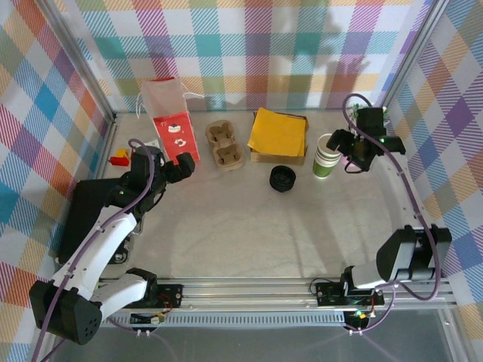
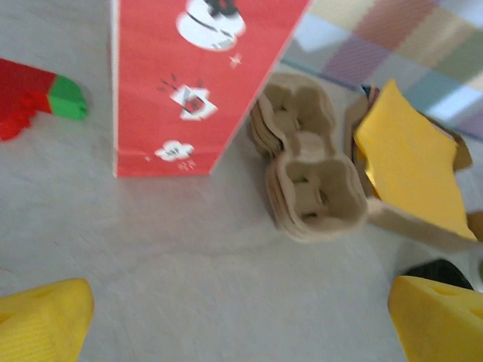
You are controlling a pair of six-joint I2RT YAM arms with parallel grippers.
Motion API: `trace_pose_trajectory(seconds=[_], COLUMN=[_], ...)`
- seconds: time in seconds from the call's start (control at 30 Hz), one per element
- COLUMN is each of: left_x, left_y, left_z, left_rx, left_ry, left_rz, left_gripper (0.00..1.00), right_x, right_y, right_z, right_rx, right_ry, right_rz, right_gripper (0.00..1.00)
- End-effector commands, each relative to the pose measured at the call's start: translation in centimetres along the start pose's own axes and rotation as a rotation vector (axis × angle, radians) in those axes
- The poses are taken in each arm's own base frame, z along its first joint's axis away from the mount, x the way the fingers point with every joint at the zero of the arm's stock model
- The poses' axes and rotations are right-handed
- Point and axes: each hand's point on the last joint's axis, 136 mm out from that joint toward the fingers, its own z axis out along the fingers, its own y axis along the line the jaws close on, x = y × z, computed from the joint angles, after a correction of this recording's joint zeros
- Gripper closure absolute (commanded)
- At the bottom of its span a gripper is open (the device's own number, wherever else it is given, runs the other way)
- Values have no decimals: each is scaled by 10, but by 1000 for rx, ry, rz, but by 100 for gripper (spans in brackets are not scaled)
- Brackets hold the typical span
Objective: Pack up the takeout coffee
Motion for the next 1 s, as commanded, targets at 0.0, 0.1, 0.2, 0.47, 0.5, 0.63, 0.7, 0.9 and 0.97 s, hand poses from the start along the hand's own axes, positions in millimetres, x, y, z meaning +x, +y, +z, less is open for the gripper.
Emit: trace_pose_trajectory(seconds=[0.0,0.1,0.2,0.47,0.5,0.63,0.7,0.9,0.97], left_x=[3,5,5,2,2,-1,-2,-5,-5], left_y=[-25,-33,-38,-48,-49,-53,-55,-57,-58], left_z=[-13,-15,-17,-23,-23,-28,-30,-35,-35], left_rx=[107,144,169,206,209,223,230,237,237], left_ry=[54,66,69,61,62,51,47,39,39], left_rz=[27,44,60,72,73,76,78,82,82], left_gripper=[0,0,1,3,3,3,3,3,3], right_x=[4,-1,-5,-14,-14,-13,-13,-16,-19], right_y=[-3,1,2,8,8,8,8,9,10], right_z=[1,10,18,34,37,45,48,45,39], right_rx=[36,42,53,55,57,63,66,63,60], right_ry=[74,86,94,103,106,118,121,115,105], right_rz=[16,7,-4,-20,-21,-23,-24,-40,-47], right_gripper=[14,22,33,55,57,63,68,84,88])
